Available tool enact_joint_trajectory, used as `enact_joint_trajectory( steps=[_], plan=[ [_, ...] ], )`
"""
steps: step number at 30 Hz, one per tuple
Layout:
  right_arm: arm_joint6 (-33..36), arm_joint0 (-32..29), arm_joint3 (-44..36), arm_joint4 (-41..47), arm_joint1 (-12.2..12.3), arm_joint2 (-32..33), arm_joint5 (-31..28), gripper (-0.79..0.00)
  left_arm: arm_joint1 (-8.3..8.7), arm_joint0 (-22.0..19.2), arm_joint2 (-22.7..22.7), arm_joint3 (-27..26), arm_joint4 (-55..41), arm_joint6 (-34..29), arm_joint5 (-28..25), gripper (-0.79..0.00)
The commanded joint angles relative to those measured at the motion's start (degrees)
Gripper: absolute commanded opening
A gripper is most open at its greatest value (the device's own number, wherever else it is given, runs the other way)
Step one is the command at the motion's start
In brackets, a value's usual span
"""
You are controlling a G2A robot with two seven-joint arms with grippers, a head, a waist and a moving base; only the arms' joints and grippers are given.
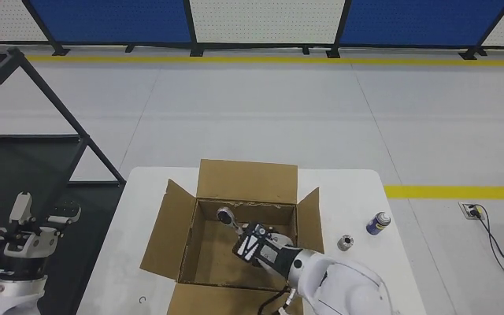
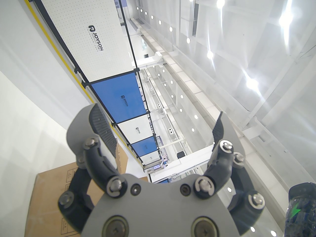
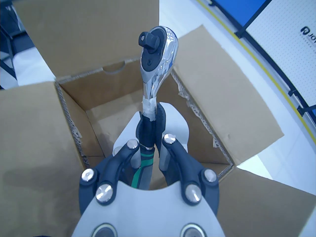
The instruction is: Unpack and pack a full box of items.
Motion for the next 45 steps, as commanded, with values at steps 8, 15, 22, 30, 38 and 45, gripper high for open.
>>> enact_joint_trajectory(
  steps=[8,15,22,30,38,45],
  plan=[
    [-13.83,-11.71,-7.53,6.74,1.73,13.32,-3.10,-0.785,0.00,0.00,0.00,0.00,0.00,0.00,0.00,0.000],
    [-14.33,-13.53,-8.54,6.96,1.92,15.01,-2.53,-0.785,0.00,0.00,0.00,0.00,0.00,0.00,0.00,0.000],
    [-14.81,-13.76,-8.57,7.01,1.90,15.00,-2.32,-0.785,0.00,0.00,0.00,0.00,0.00,0.00,0.00,0.000],
    [-20.75,-20.27,-14.08,10.70,2.55,23.50,-3.07,-0.785,0.00,0.00,0.00,0.00,0.00,0.00,0.00,0.000],
    [-24.45,-32.68,-17.26,19.85,3.51,41.55,-7.52,-0.785,0.00,0.00,0.00,0.00,0.00,0.00,0.00,0.000],
    [-24.41,-40.66,-11.55,27.15,3.80,52.64,-10.88,-0.785,0.00,0.00,0.00,0.00,0.00,0.00,0.00,0.000]
  ],
)
